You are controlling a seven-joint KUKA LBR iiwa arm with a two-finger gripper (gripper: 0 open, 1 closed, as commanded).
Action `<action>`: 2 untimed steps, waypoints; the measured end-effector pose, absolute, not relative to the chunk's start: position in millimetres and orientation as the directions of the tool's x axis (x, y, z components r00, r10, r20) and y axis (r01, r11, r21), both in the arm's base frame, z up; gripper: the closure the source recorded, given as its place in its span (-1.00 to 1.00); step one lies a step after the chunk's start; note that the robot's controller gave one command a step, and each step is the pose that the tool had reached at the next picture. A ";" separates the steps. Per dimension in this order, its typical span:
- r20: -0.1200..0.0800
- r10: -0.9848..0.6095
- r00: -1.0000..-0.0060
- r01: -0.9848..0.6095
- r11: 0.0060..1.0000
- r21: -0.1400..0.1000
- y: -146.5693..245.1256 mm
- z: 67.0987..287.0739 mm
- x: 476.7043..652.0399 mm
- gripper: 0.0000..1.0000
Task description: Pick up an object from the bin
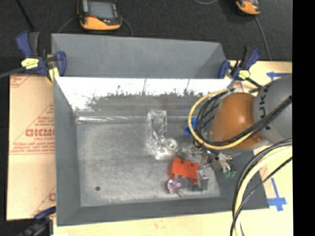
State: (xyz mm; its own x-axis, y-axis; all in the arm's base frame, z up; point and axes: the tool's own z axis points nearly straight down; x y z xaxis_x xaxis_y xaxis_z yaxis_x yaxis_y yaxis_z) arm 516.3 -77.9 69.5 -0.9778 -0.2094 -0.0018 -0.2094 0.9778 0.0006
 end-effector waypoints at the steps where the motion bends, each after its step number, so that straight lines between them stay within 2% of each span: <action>1: -0.002 -0.211 -0.978 -0.211 0.978 -0.002 -80.7 70.8 515.7 1.00; 2: -0.008 -0.145 -0.989 -0.145 0.989 -0.001 -71.9 142.7 495.4 1.00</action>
Offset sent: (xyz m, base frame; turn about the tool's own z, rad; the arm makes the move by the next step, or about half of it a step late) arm 0.0000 0.0000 0.0000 0.0000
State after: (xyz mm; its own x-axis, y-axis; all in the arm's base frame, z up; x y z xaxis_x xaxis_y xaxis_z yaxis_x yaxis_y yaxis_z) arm 495.4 -71.9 142.7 -0.9894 -0.1447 -0.0076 -0.1447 0.9895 -0.0012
